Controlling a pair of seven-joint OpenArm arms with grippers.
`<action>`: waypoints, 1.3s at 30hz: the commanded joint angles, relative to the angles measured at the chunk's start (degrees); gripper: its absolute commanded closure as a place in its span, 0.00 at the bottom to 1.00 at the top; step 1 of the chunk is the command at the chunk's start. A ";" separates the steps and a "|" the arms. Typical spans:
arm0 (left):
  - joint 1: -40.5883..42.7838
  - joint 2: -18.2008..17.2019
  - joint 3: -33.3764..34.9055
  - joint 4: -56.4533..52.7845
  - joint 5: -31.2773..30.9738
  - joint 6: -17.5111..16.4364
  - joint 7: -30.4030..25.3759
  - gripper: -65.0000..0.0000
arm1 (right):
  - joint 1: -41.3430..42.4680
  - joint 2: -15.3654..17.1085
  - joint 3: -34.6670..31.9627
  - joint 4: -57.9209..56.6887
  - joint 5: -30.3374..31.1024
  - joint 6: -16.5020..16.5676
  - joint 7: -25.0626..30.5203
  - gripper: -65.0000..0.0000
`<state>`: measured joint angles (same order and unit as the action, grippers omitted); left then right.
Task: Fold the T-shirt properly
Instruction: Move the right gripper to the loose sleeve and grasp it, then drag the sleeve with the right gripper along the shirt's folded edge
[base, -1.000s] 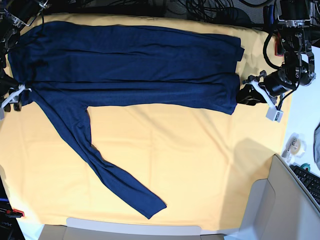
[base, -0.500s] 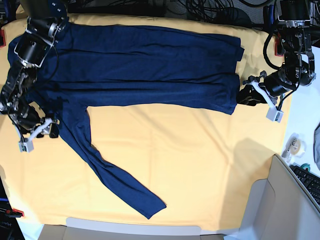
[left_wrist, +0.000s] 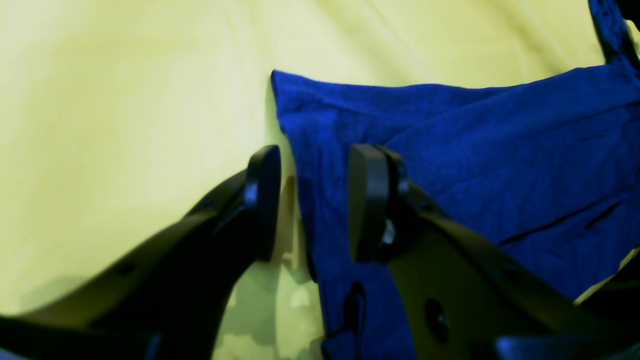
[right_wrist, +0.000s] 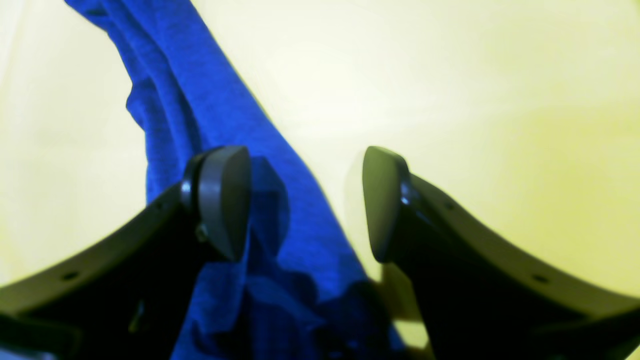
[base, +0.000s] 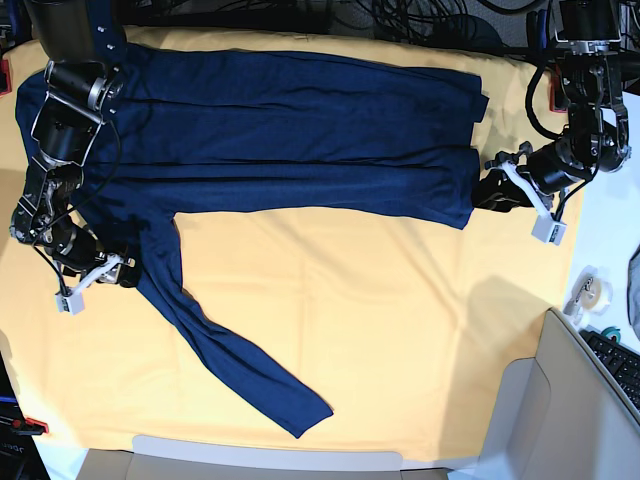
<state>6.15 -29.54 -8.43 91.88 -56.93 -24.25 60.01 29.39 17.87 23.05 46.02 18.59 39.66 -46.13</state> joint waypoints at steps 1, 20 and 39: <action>-0.75 -1.10 -0.59 0.92 -0.79 -0.32 -0.89 0.66 | 0.90 -0.33 -0.76 0.53 -0.08 0.34 -0.95 0.46; -0.83 -1.10 -0.59 0.65 -0.79 -0.32 -0.89 0.66 | -0.77 -1.74 -3.58 3.17 0.09 0.34 -1.39 1.00; -0.83 -1.10 -0.59 0.56 -0.79 -0.32 -1.41 0.66 | -32.07 -1.82 -3.49 65.58 0.27 0.34 -11.41 1.00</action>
<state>6.07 -29.54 -8.43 91.55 -57.04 -24.25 59.77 -3.22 15.29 19.38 110.48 18.26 40.10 -58.81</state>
